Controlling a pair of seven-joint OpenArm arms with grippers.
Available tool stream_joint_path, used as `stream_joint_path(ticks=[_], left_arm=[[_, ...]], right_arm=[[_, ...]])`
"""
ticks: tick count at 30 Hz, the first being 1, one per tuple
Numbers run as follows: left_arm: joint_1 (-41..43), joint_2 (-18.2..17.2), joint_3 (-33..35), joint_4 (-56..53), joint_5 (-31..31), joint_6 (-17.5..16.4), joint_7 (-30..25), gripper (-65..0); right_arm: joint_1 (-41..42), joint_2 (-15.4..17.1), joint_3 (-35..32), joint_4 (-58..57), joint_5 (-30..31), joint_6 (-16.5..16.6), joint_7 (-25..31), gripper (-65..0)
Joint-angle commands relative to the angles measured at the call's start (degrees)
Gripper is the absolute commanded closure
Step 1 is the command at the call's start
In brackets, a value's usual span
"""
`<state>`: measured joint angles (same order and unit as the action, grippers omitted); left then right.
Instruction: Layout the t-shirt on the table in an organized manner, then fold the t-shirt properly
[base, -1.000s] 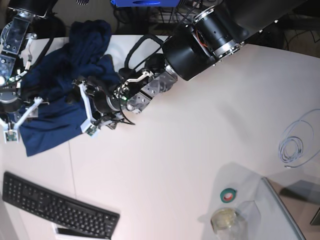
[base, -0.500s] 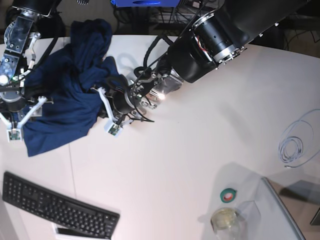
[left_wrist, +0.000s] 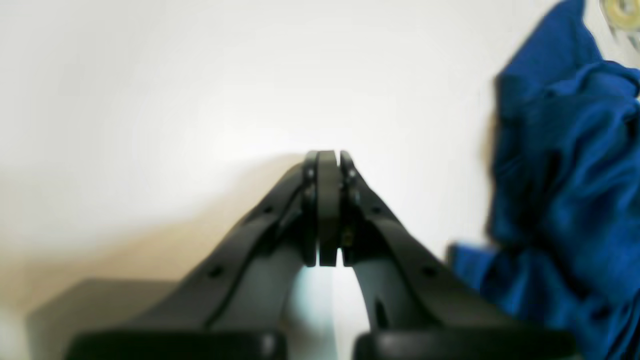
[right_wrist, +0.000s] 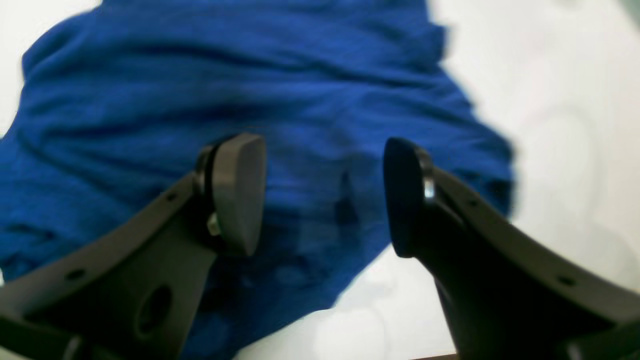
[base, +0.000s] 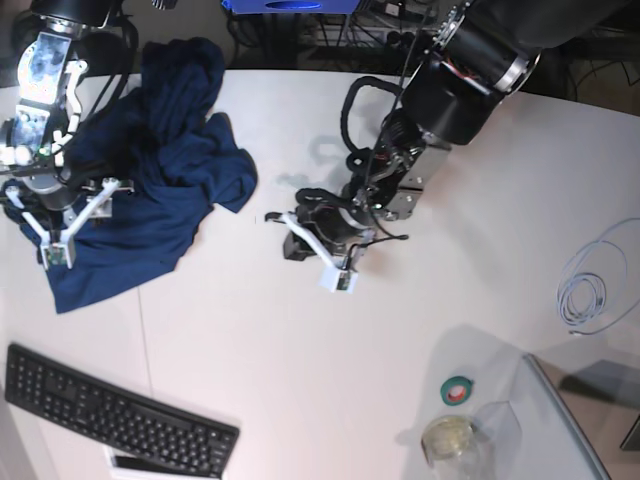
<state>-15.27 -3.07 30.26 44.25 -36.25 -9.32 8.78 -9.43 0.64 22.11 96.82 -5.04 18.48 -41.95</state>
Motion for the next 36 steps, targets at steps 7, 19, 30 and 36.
stream_joint_path(ticks=[7, 19, 30, 36], left_arm=[[6.26, -3.83, -2.96, 17.77, 0.87, 1.45, 9.29, 0.0], [14.17, -9.72, -10.88, 34.83, 0.78, 1.45, 13.60, 0.0], [28.32, -17.46, -35.93, 43.97, 0.87, 1.45, 13.69, 0.0], [31.57, -17.81, -41.91, 44.76, 0.87, 1.45, 13.69, 0.0]], right_arm=[[0.95, 0.63, 0.00, -0.33, -0.37, -0.68, 1.65, -35.1], [10.35, 1.07, -0.53, -14.40, -0.63, -6.83, 1.56, -34.7], [20.82, 0.63, -11.87, -42.18, -0.37, -4.72, 9.12, -34.7], [24.60, -3.68, -20.83, -44.29, -0.28, -4.63, 10.88, -34.8]])
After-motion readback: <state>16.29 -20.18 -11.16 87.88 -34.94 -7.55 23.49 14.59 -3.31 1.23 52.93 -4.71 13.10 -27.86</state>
